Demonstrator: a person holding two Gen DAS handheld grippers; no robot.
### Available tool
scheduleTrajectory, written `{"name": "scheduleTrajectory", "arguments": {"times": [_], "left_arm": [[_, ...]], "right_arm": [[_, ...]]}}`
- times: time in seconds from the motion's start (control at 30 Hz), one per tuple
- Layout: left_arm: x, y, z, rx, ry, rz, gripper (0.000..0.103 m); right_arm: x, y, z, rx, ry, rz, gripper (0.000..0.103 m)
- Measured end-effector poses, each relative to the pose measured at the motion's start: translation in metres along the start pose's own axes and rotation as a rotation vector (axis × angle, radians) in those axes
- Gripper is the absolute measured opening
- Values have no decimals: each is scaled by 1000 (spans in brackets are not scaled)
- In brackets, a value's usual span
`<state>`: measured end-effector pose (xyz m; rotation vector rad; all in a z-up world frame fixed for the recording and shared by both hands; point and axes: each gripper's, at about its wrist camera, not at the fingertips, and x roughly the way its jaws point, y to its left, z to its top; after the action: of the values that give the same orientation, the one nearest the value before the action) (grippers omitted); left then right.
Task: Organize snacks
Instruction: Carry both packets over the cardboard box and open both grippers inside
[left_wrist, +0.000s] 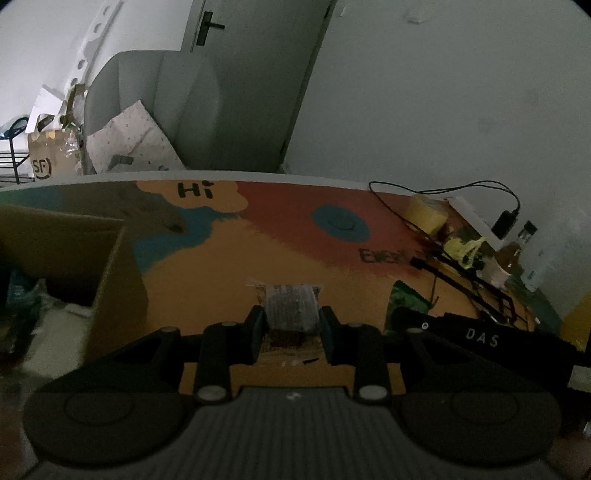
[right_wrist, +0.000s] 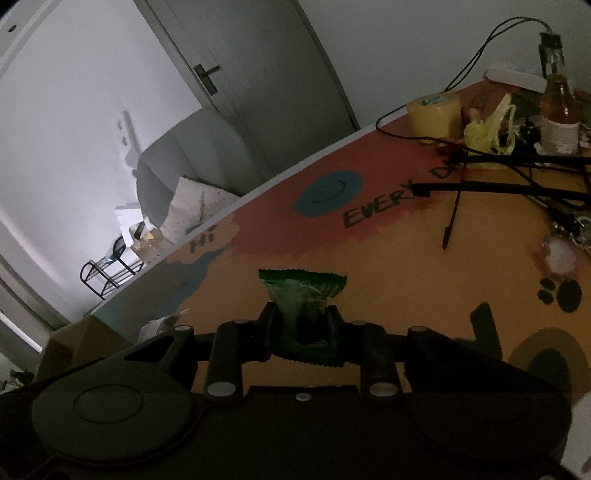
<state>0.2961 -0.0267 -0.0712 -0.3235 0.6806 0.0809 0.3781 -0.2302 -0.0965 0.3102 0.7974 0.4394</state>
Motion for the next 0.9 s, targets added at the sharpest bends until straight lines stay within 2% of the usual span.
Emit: {"name": "scheduleTrajectory", "arguments": {"times": [0.4,0.9], "left_arm": [[-54,7,-4,4,-70,-16,31],[-117,37,-2,-7,-157,11,31]], "right_arm": [[-39,31,-9,-50,-59,32,26],[-70,80,-23,-132,-102,98,26]]}}
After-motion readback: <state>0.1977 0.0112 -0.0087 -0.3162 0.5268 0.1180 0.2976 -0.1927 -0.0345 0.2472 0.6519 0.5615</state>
